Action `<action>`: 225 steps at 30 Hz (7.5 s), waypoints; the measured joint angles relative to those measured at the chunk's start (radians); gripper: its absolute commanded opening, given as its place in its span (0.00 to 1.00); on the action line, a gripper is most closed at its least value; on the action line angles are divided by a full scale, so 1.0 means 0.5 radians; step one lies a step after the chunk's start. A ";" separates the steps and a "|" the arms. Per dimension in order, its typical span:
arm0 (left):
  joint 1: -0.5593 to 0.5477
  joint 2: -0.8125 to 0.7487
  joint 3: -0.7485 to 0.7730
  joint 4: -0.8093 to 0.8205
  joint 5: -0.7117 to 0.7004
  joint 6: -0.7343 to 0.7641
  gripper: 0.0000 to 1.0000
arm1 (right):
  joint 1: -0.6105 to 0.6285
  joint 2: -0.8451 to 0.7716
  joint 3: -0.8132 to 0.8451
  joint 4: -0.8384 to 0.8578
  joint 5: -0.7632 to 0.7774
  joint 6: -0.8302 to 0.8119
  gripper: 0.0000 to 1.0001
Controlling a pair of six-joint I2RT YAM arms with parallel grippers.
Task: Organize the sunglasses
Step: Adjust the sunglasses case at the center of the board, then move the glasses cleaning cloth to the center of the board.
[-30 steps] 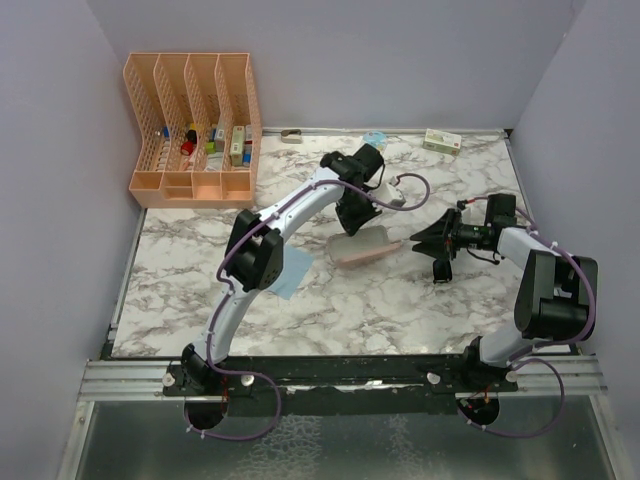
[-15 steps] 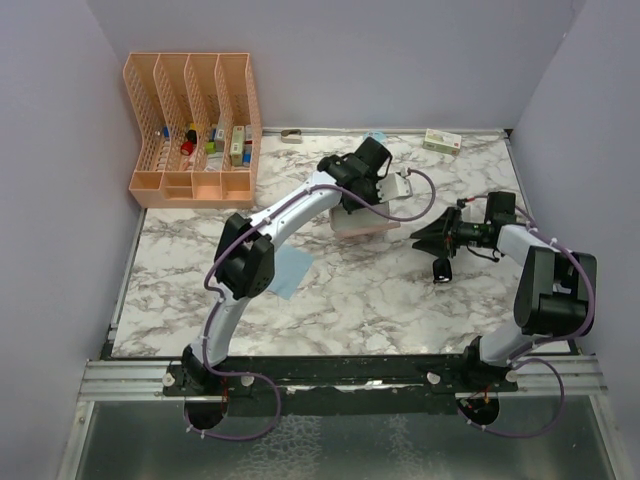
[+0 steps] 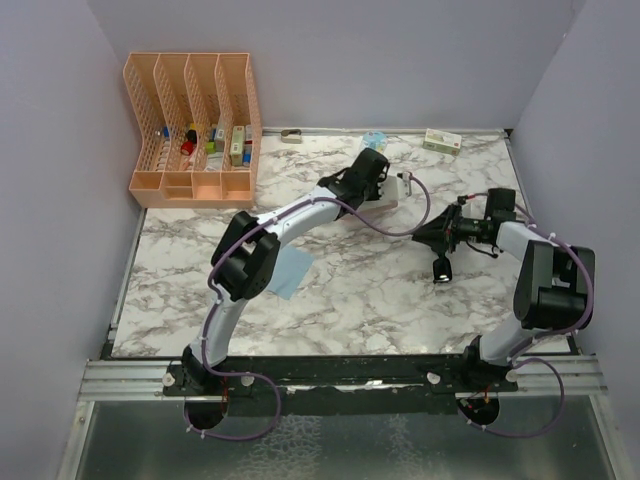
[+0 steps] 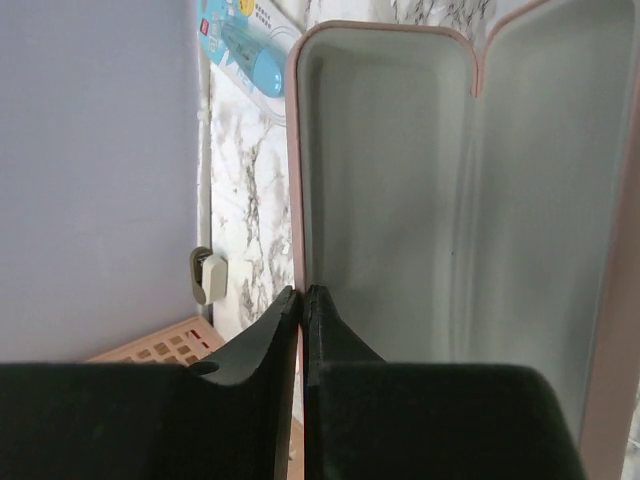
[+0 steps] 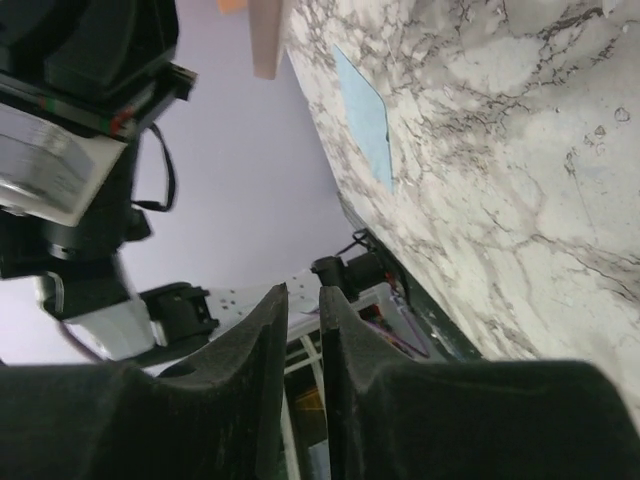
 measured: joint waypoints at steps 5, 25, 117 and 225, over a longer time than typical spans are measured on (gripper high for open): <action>-0.002 0.000 -0.248 0.404 -0.099 0.172 0.00 | 0.008 0.107 0.107 0.085 0.002 0.116 0.01; -0.050 -0.076 -0.924 1.385 -0.304 0.569 0.00 | 0.231 0.932 0.923 0.043 0.052 0.201 0.01; 0.597 0.034 0.371 -0.517 -0.173 -0.804 0.59 | 0.604 1.492 1.657 -0.179 0.422 0.286 0.01; 1.064 -1.183 -0.944 -0.606 1.122 -1.303 0.52 | 2.007 0.839 1.242 -1.537 2.668 0.234 0.08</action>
